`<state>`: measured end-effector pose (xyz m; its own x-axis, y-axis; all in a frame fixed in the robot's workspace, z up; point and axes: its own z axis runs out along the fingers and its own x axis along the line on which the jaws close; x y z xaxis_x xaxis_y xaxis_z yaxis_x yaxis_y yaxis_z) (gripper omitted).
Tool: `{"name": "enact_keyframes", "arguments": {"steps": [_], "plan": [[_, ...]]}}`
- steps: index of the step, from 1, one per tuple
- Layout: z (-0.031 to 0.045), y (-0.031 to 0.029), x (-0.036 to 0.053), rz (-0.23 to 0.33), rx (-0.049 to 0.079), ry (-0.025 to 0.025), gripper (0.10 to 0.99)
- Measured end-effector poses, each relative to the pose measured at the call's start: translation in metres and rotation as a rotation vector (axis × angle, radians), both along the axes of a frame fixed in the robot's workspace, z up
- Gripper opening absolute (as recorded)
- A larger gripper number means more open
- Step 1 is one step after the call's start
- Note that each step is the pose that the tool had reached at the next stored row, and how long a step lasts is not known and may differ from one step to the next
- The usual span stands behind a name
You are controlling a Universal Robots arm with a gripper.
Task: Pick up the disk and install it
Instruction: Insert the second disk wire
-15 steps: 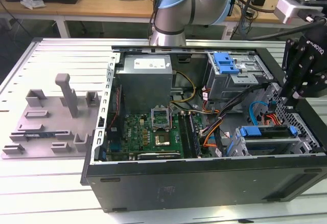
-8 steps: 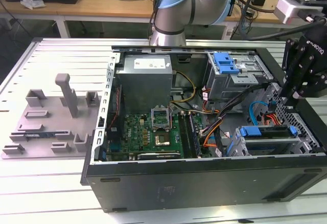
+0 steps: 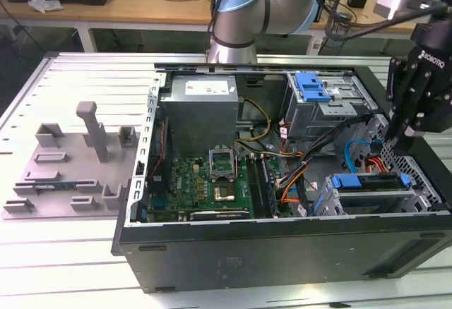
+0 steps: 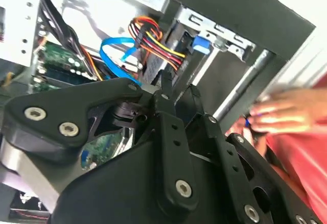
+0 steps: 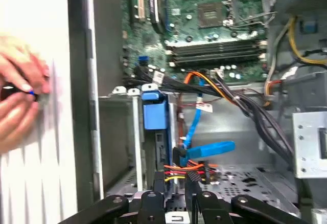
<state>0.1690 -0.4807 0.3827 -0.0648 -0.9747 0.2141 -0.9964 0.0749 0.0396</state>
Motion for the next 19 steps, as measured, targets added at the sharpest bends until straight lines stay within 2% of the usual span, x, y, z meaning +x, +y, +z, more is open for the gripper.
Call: {"name": "enact_keyframes", "arguments": {"steps": [1, 2, 4, 8, 11, 16, 19], "plan": [[-0.0004, 0.0070, 0.0000, 0.000, -0.030, 0.0010, 0.302], [-0.0007, 0.0124, 0.0000, 0.000, -0.049, 0.0013, 0.302], [-0.0013, 0.0186, -0.0006, 0.000, -0.082, 0.0015, 0.302], [-0.0031, 0.0198, -0.0071, -0.001, -0.123, 0.0018, 0.302], [-0.0059, 0.0219, -0.0108, -0.001, -0.141, 0.0018, 0.302], [-0.0099, 0.0309, -0.0155, -0.002, -0.153, 0.0019, 0.302], [-0.0130, 0.0322, -0.0158, -0.002, -0.168, 0.0036, 0.302]]}}
